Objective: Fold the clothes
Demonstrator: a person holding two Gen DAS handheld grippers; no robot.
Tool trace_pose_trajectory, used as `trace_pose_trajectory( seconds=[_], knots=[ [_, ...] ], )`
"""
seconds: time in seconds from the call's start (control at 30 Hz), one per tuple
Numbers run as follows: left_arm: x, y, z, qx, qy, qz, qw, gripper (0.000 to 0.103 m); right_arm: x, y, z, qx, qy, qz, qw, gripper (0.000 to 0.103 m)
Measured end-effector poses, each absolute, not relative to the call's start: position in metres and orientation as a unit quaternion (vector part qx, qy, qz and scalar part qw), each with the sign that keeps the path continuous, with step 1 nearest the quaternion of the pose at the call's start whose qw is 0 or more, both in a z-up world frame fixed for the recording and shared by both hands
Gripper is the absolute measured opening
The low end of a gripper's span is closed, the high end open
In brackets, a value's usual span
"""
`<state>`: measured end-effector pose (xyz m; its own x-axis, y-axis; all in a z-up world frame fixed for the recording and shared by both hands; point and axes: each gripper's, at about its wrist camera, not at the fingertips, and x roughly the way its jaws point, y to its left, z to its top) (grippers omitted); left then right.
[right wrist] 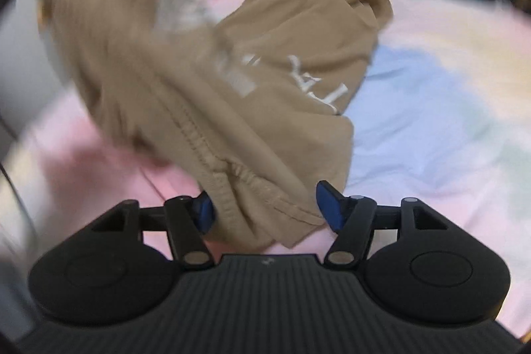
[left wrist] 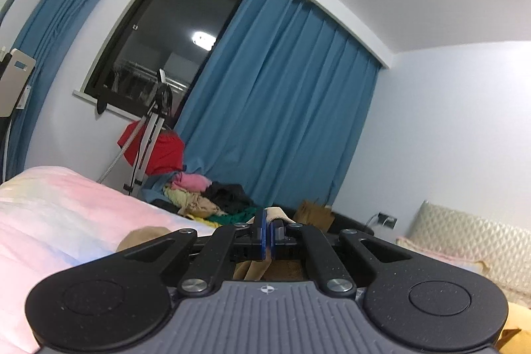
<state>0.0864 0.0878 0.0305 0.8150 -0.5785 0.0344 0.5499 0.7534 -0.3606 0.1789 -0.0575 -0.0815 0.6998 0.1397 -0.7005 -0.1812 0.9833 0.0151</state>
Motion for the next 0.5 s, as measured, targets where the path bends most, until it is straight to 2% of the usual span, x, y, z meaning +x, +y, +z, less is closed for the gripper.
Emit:
trace_pose_trajectory(
  seconds=[0.07, 0.17, 0.4, 0.5],
  knots=[
    [0.081, 0.092, 0.032, -0.189, 0.033, -0.296, 0.936, 0.002, 0.173, -0.046, -0.080, -0.078, 0.355, 0.059, 0.930, 0.064],
    [0.076, 0.101, 0.033, -0.208, 0.021, -0.286, 0.935, 0.002, 0.161, -0.068, -0.060, -0.041, 0.305, 0.006, 0.951, 0.064],
    [0.066, 0.113, 0.036, -0.230, 0.019, -0.309, 0.923, 0.002, 0.118, -0.143, -0.005, 0.166, 0.096, -0.055, 0.980, 0.069],
    [0.066, 0.111, 0.035, -0.224, 0.028, -0.314, 0.922, 0.002, 0.130, -0.144, -0.007, 0.146, 0.095, -0.063, 0.983, 0.069]
  ],
)
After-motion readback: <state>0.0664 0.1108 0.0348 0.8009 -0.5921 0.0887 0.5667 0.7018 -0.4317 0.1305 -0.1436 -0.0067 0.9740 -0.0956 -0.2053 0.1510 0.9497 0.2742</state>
